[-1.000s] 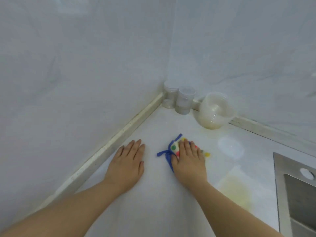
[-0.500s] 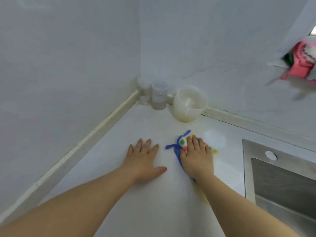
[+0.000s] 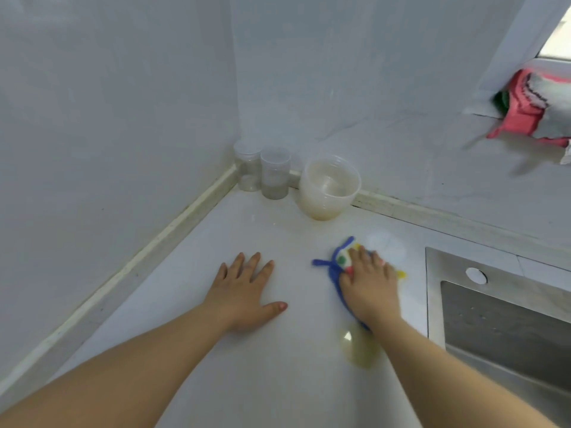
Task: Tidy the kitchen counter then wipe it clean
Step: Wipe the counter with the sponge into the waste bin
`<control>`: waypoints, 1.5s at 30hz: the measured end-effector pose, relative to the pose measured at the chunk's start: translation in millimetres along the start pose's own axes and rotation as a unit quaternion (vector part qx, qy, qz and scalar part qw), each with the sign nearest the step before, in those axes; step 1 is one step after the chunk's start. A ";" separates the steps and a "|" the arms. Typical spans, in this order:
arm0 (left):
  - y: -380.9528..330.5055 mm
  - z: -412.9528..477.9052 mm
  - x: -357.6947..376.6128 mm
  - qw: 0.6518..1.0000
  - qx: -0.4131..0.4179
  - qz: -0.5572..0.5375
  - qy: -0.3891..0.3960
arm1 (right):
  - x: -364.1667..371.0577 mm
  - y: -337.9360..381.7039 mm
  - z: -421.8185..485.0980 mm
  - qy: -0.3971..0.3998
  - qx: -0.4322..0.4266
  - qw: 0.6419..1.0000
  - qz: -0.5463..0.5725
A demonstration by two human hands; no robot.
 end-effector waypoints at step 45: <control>18.4 -102.1 39.8 0.996 0.045 -0.003 -0.080 | 54.2 72.6 -184.8 0.010 -0.045 0.999 -0.027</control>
Point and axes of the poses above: each hand's wrist, its own z-axis towards the middle knuckle, its own x-axis out of the palm, y = z × x, the point moved 9 cm from there along z, towards the middle knuckle, and after that the axes turned 12 degrees about x, right-handed, at the moved point
